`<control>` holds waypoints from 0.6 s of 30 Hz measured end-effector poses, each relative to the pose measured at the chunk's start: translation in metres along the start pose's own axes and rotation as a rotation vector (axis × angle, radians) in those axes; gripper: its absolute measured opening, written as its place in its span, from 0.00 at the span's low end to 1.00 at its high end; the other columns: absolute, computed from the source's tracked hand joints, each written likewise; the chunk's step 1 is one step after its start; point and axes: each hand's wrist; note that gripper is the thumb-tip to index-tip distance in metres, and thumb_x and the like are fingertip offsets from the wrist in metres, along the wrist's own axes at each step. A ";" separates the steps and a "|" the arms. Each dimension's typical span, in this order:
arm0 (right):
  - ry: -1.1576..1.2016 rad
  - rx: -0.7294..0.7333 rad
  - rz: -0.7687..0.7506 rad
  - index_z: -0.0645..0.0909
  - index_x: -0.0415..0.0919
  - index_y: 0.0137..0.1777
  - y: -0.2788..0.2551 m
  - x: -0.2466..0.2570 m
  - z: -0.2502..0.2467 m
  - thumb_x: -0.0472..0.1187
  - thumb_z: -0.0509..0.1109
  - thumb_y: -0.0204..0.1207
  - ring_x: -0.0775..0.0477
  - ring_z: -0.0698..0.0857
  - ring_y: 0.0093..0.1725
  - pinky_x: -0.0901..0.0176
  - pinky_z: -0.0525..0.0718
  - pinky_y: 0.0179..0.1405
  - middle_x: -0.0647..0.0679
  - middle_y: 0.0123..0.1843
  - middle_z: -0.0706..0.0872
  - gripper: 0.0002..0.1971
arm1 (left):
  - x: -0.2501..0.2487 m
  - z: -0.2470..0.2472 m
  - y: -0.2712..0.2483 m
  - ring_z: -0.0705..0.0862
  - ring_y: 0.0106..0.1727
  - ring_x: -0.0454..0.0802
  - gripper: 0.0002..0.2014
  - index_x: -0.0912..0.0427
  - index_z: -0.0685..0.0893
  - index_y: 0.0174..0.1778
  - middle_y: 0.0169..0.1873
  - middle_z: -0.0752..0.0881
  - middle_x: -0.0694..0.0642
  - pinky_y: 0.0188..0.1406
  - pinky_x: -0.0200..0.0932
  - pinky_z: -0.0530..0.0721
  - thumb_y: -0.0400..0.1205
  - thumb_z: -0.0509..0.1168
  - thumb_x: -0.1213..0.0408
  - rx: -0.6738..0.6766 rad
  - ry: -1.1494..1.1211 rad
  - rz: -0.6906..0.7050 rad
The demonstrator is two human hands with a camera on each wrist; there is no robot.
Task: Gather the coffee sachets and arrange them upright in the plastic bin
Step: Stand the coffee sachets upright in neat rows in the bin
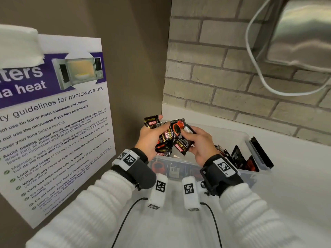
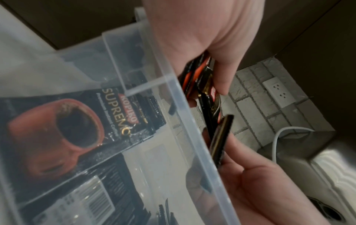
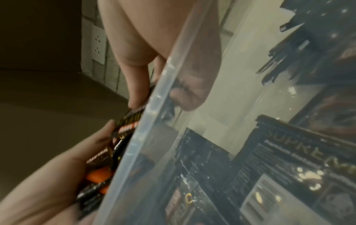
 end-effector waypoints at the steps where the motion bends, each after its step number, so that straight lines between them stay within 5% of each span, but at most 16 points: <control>1: -0.018 0.034 0.014 0.83 0.41 0.53 -0.001 0.000 0.000 0.32 0.73 0.71 0.48 0.85 0.44 0.52 0.83 0.47 0.46 0.44 0.88 0.11 | 0.000 0.001 0.000 0.87 0.53 0.59 0.13 0.52 0.81 0.58 0.55 0.86 0.64 0.50 0.53 0.86 0.78 0.69 0.66 0.005 0.014 -0.001; 5: 0.129 0.085 0.113 0.82 0.38 0.51 0.001 0.001 0.001 0.36 0.71 0.75 0.50 0.85 0.40 0.62 0.84 0.35 0.44 0.44 0.87 0.07 | -0.004 0.002 -0.007 0.89 0.47 0.53 0.15 0.57 0.83 0.55 0.47 0.90 0.58 0.46 0.49 0.87 0.80 0.64 0.50 0.079 0.064 -0.019; 8: 0.293 0.120 0.220 0.82 0.38 0.49 0.000 0.001 0.002 0.38 0.68 0.78 0.52 0.88 0.33 0.66 0.86 0.30 0.46 0.38 0.89 0.05 | -0.001 0.002 -0.010 0.87 0.52 0.51 0.16 0.58 0.79 0.63 0.51 0.88 0.56 0.53 0.49 0.86 0.81 0.63 0.57 0.175 0.087 -0.013; 12: 0.013 0.240 0.224 0.82 0.36 0.54 -0.002 -0.003 0.010 0.41 0.71 0.75 0.48 0.85 0.41 0.59 0.80 0.40 0.43 0.43 0.87 0.11 | -0.001 0.001 -0.008 0.84 0.59 0.54 0.15 0.49 0.76 0.66 0.56 0.87 0.54 0.57 0.51 0.83 0.83 0.61 0.62 0.188 -0.054 -0.016; 14: -0.104 0.204 0.177 0.82 0.36 0.54 -0.004 -0.004 0.011 0.41 0.72 0.74 0.52 0.80 0.36 0.63 0.75 0.32 0.45 0.41 0.85 0.11 | -0.003 -0.002 -0.008 0.85 0.52 0.55 0.08 0.51 0.81 0.55 0.44 0.88 0.54 0.56 0.53 0.83 0.83 0.61 0.57 0.180 -0.097 -0.034; 16: -0.038 0.067 0.069 0.83 0.39 0.50 -0.005 -0.002 0.008 0.42 0.72 0.75 0.58 0.70 0.26 0.68 0.66 0.21 0.50 0.35 0.83 0.08 | -0.003 -0.003 -0.008 0.84 0.43 0.53 0.12 0.52 0.81 0.43 0.33 0.85 0.52 0.51 0.52 0.82 0.80 0.61 0.47 0.154 -0.117 -0.068; 18: 0.148 -0.070 -0.088 0.84 0.41 0.47 -0.006 -0.001 0.004 0.40 0.71 0.76 0.58 0.66 0.22 0.71 0.64 0.16 0.54 0.29 0.83 0.03 | -0.005 -0.002 -0.007 0.78 0.32 0.47 0.18 0.49 0.78 0.50 0.30 0.78 0.51 0.35 0.43 0.80 0.74 0.62 0.39 0.127 -0.171 -0.080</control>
Point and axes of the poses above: each hand's wrist, its own y-axis towards the middle knuckle, its own z-axis out of the palm, x = y × z
